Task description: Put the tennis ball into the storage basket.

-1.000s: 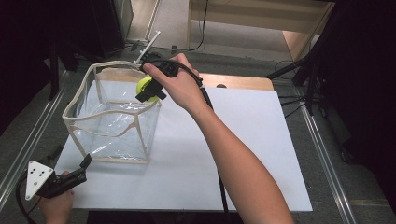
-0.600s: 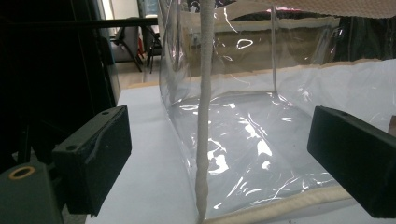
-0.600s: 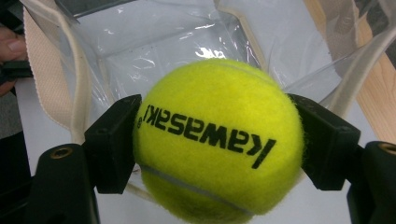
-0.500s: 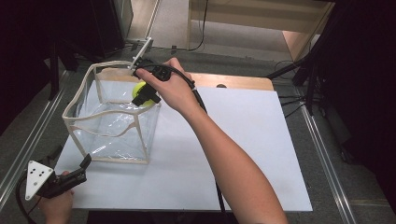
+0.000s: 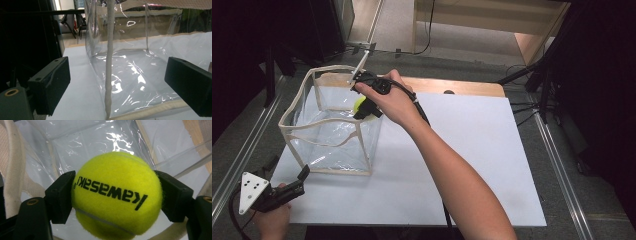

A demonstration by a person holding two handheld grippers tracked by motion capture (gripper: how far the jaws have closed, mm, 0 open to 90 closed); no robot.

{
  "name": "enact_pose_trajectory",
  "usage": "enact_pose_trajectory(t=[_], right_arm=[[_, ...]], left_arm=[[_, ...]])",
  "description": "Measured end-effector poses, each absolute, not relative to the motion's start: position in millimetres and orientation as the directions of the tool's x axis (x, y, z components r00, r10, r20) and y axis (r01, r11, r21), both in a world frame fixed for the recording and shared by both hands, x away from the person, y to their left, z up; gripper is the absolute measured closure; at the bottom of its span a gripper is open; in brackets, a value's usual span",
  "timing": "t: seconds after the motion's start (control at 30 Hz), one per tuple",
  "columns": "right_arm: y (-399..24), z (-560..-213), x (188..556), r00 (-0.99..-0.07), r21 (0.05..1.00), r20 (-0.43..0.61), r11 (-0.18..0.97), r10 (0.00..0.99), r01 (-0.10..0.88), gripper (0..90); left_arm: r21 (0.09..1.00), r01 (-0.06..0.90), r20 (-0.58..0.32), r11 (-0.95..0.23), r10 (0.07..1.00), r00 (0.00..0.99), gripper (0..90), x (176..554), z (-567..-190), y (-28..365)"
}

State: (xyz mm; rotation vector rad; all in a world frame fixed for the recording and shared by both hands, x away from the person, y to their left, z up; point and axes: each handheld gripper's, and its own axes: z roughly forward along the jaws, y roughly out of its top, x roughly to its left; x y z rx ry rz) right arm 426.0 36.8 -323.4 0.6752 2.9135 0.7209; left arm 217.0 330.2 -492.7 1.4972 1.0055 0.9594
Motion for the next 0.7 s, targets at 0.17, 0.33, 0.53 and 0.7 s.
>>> enact_pose_trajectory(t=[0.17, 0.33, 0.53, 0.7], right_arm=[[33.1, -321.0, 422.2, -0.884, 0.488, 0.032, 0.764, 0.467, 0.422, 16.6], [24.4, -313.7, 419.6, -0.881, 0.522, 0.034, 0.743, 0.472, 0.418, 7.9], [11.7, -306.0, 413.8, -0.861, 0.556, 0.01, 0.713, 0.508, 0.427, 7.9], [-2.0, -301.2, 411.5, -0.859, 0.579, 0.007, 0.698, 0.513, 0.422, 7.8]], left_arm=[[0.989, 0.105, 0.063, -0.103, 0.943, 0.326, 6.8, 217.0, -492.7, 330.1], [0.989, 0.106, 0.065, -0.105, 0.943, 0.327, 6.8, 217.1, -492.7, 330.0], [0.989, 0.108, 0.064, -0.105, 0.943, 0.326, 6.8, 217.1, -492.6, 330.0], [0.988, 0.11, 0.065, -0.106, 0.944, 0.323, 6.8, 217.0, -492.5, 329.8]])
